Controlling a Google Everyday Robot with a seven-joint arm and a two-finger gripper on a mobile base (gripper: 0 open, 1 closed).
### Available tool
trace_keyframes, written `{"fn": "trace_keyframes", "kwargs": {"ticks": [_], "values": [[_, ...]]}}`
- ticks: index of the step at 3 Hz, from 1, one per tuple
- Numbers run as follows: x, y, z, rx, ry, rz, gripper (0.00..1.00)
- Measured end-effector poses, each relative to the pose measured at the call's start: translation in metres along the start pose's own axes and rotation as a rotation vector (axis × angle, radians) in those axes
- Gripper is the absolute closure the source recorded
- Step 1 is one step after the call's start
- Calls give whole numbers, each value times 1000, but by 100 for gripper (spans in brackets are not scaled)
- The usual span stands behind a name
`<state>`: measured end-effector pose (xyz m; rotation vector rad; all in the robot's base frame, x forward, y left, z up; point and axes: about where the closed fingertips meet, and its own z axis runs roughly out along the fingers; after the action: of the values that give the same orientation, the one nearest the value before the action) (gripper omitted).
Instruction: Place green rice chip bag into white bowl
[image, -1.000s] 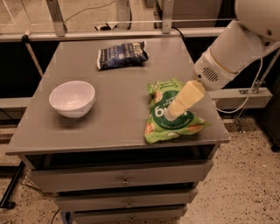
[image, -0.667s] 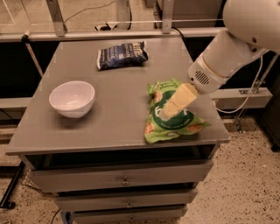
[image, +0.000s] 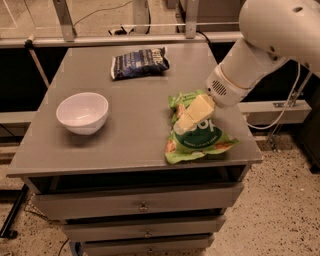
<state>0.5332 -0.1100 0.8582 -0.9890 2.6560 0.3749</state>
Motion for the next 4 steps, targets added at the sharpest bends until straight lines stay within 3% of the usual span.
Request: {"fn": "trace_keyframes", "kwargs": {"ticks": [1, 2, 4], "values": [[-4, -1, 6, -2, 13, 44, 0], [-4, -1, 10, 1, 23, 73, 18], [-7, -6, 13, 8, 15, 93, 64]]}}
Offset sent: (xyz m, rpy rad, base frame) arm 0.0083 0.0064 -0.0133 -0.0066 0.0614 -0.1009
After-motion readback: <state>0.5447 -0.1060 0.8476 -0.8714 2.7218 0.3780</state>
